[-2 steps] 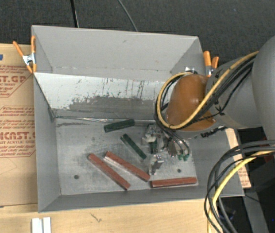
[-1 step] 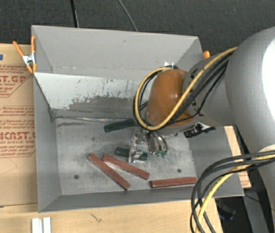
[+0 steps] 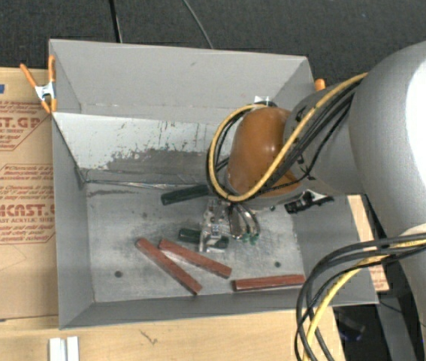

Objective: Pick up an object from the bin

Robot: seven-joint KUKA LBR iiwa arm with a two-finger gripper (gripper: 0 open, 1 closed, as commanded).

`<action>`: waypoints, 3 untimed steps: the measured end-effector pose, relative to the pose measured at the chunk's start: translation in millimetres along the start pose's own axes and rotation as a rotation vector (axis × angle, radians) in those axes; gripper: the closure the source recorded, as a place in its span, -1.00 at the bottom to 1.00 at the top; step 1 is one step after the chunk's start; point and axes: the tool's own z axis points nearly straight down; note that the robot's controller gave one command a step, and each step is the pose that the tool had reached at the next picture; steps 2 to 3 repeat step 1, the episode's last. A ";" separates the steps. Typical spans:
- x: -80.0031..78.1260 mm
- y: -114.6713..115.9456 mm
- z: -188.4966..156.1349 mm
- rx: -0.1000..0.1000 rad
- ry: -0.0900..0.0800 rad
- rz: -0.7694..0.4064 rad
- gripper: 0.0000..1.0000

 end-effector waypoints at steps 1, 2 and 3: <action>22.4 21.8 -206.9 -0.004 -0.004 0.017 1.00; 22.4 21.8 -206.9 -0.004 -0.004 0.017 1.00; 22.4 21.8 -206.9 -0.004 -0.004 0.017 1.00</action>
Offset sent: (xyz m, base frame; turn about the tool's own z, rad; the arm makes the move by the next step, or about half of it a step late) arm 0.0000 0.0000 0.0000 0.0000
